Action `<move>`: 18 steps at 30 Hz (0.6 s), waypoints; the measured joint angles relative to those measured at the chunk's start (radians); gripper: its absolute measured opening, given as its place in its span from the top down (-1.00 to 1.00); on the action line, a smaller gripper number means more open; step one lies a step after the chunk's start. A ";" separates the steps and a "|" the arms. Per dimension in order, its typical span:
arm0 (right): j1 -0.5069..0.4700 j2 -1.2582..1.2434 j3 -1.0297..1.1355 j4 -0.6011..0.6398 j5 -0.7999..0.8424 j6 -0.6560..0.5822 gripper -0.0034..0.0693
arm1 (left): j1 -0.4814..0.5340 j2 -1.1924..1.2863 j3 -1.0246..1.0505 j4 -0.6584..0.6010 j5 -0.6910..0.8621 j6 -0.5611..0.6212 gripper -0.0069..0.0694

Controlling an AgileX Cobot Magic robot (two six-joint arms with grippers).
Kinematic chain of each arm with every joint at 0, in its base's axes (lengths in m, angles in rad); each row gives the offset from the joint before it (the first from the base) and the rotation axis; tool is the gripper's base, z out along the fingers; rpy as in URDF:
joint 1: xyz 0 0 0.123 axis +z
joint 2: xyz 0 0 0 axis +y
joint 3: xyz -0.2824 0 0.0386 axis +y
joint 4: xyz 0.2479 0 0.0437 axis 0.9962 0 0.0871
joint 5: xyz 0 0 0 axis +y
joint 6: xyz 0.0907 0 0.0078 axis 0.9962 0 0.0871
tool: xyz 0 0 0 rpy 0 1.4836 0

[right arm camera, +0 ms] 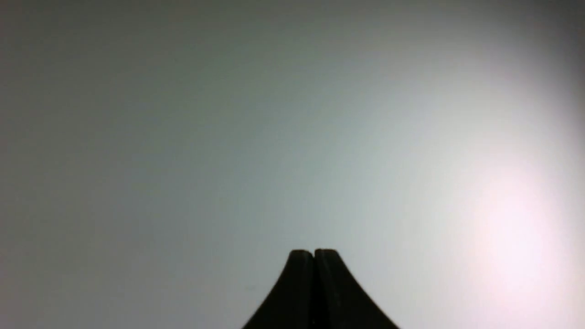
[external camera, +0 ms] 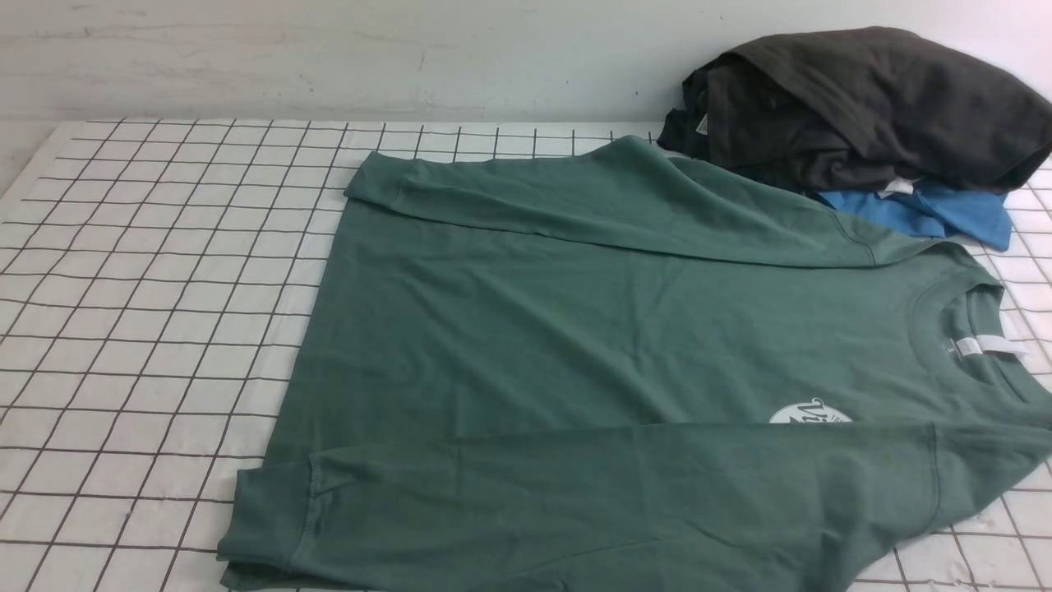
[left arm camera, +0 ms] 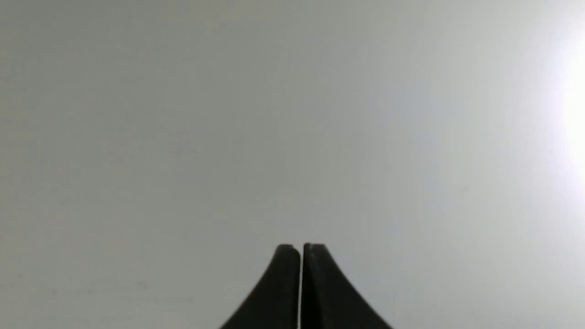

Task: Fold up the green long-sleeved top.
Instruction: Use the left arm to clamp the cuff closest to it

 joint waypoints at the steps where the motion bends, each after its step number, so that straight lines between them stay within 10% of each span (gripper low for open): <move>1: 0.000 0.082 -0.089 -0.004 0.194 0.012 0.94 | 0.000 0.106 -0.073 0.000 0.099 0.010 0.84; 14: 0.161 0.783 -0.515 0.195 1.258 -0.189 0.94 | 0.000 0.788 -0.253 -0.292 0.777 0.180 0.75; 18: 0.284 0.946 -0.537 0.311 1.332 -0.315 0.94 | 0.000 0.956 -0.261 -0.428 0.784 0.343 0.29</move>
